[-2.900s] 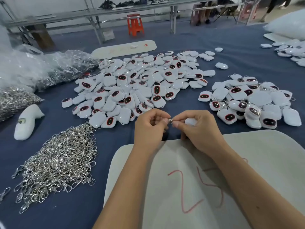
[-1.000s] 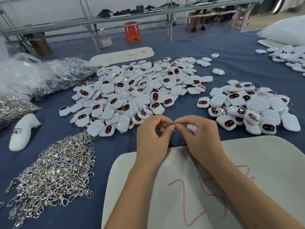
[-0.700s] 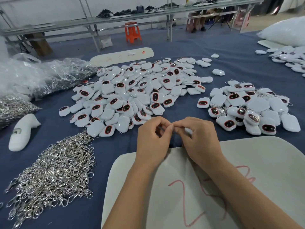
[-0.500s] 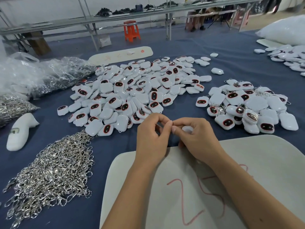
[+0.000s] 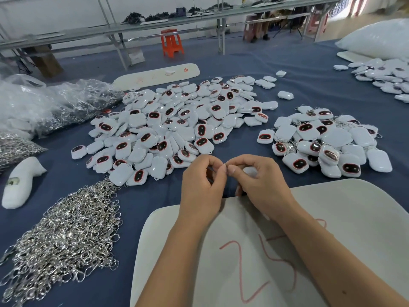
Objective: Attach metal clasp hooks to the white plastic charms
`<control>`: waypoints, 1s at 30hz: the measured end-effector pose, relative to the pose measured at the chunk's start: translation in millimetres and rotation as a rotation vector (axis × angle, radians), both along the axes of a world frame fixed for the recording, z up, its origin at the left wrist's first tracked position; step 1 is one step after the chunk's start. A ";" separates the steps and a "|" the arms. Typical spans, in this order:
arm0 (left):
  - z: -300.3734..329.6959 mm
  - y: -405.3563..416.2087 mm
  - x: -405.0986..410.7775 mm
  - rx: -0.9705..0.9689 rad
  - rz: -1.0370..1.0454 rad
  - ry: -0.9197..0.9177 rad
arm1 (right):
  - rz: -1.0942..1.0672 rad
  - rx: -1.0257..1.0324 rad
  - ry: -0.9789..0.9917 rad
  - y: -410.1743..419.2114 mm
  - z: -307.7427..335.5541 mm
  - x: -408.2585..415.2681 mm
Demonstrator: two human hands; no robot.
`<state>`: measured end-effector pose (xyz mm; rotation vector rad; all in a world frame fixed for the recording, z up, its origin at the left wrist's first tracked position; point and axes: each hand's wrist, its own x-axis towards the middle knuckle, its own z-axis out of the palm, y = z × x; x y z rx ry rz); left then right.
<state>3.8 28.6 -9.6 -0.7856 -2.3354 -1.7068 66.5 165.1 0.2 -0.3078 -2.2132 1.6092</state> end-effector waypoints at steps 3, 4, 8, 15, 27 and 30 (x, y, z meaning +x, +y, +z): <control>2.2 0.3 1.3 0.035 -0.017 -0.017 | 0.072 0.078 -0.022 -2.7 -0.2 1.4; 2.2 0.9 2.2 0.029 -0.027 -0.023 | 0.081 0.091 -0.026 -2.4 -0.6 1.8; 3.9 0.6 3.0 0.035 -0.053 -0.033 | 0.080 0.020 -0.012 1.9 -0.7 1.7; 8.3 -1.8 3.6 0.059 -0.073 -0.041 | 0.037 -0.084 0.055 3.2 0.3 0.9; 8.2 -4.9 1.3 0.051 -0.121 -0.126 | -0.039 0.057 0.146 -0.1 -0.7 2.0; 8.9 -7.1 0.7 0.087 -0.171 -0.181 | -0.020 0.061 0.160 0.7 -1.7 1.5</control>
